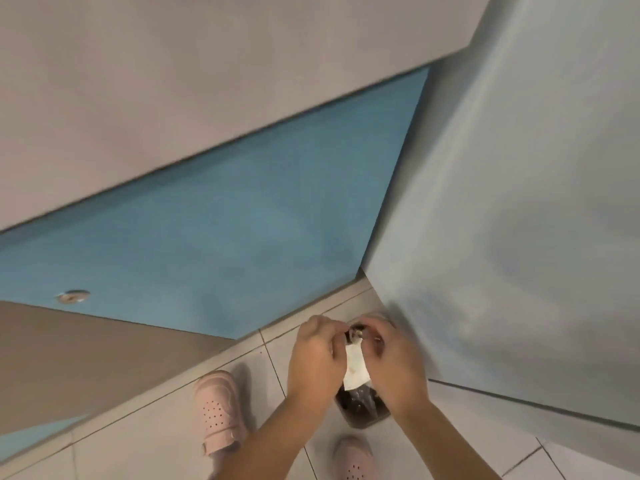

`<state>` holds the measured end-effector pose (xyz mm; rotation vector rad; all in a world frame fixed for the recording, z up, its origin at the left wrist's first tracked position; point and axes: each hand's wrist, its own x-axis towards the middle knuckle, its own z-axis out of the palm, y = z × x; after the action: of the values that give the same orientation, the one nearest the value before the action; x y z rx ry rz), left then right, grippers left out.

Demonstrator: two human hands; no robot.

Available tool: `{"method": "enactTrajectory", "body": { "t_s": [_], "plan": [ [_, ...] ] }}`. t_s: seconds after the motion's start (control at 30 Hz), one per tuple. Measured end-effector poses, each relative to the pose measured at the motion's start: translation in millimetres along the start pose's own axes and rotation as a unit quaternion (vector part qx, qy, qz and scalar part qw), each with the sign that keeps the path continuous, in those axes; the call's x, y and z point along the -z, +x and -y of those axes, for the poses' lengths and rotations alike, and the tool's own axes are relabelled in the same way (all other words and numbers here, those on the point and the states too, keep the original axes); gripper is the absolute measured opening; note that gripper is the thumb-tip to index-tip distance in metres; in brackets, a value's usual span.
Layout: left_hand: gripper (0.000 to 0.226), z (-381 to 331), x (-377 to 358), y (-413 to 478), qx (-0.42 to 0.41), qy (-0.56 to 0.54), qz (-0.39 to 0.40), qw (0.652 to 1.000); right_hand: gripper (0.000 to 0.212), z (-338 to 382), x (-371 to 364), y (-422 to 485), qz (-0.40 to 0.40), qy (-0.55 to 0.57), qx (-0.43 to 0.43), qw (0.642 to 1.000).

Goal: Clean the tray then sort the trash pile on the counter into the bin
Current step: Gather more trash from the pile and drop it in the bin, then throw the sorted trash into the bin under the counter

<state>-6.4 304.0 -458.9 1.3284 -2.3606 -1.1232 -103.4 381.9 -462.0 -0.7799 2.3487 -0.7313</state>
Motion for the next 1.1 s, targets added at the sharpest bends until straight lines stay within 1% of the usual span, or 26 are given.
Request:
{"method": "enactTrajectory", "body": {
  "t_s": [0.03, 0.1, 0.13, 0.2, 0.27, 0.33, 0.4, 0.47, 0.57, 0.67, 0.77, 0.9, 1.1],
  "plan": [
    [0.023, -17, 23, -6, 0.000, -0.030, -0.050, 0.998, 0.021, 25, 14, -8, -0.039, 0.048, 0.036, 0.997],
    [0.023, -52, 73, -19, -0.014, -0.084, -0.118, 0.989, 0.014, 83, 45, -26, -0.101, 0.143, 0.110, 0.978],
    [0.023, -70, 100, -25, -0.027, -0.101, -0.143, 0.984, 0.010, 113, 61, -33, -0.118, 0.191, 0.144, 0.964],
    [0.024, -103, 154, -38, -0.035, -0.127, -0.175, 0.976, 0.011, 172, 90, -46, -0.138, 0.255, 0.221, 0.931],
    [0.027, -134, 208, -55, -0.010, -0.173, -0.200, 0.964, 0.013, 228, 116, -58, -0.133, 0.282, 0.289, 0.905],
    [0.029, -157, 258, -70, 0.003, -0.218, -0.229, 0.949, 0.013, 279, 139, -70, -0.104, 0.292, 0.342, 0.887],
    [0.026, -169, 305, -82, 0.004, -0.240, -0.265, 0.934, 0.014, 323, 155, -77, -0.069, 0.286, 0.381, 0.876],
    [0.025, -173, 348, -92, 0.010, -0.246, -0.294, 0.923, 0.015, 364, 163, -83, -0.027, 0.265, 0.401, 0.876],
    [0.026, -163, 408, -103, 0.019, -0.249, -0.336, 0.908, 0.020, 420, 163, -91, 0.002, 0.230, 0.426, 0.875],
    [0.025, -143, 465, -110, 0.039, -0.249, -0.374, 0.893, 0.022, 473, 152, -100, 0.029, 0.204, 0.436, 0.876],
    [0.023, -114, 519, -109, 0.054, -0.255, -0.395, 0.881, 0.022, 526, 133, -107, 0.059, 0.175, 0.443, 0.877],
    [0.022, -67, 592, -96, 0.067, -0.250, -0.404, 0.877, 0.022, 598, 92, -106, 0.084, 0.130, 0.454, 0.877],
    [0.023, 15, 707, -66, 0.084, -0.222, -0.395, 0.887, 0.021, 706, 18, -90, 0.090, 0.109, 0.447, 0.884]
  ]
}}
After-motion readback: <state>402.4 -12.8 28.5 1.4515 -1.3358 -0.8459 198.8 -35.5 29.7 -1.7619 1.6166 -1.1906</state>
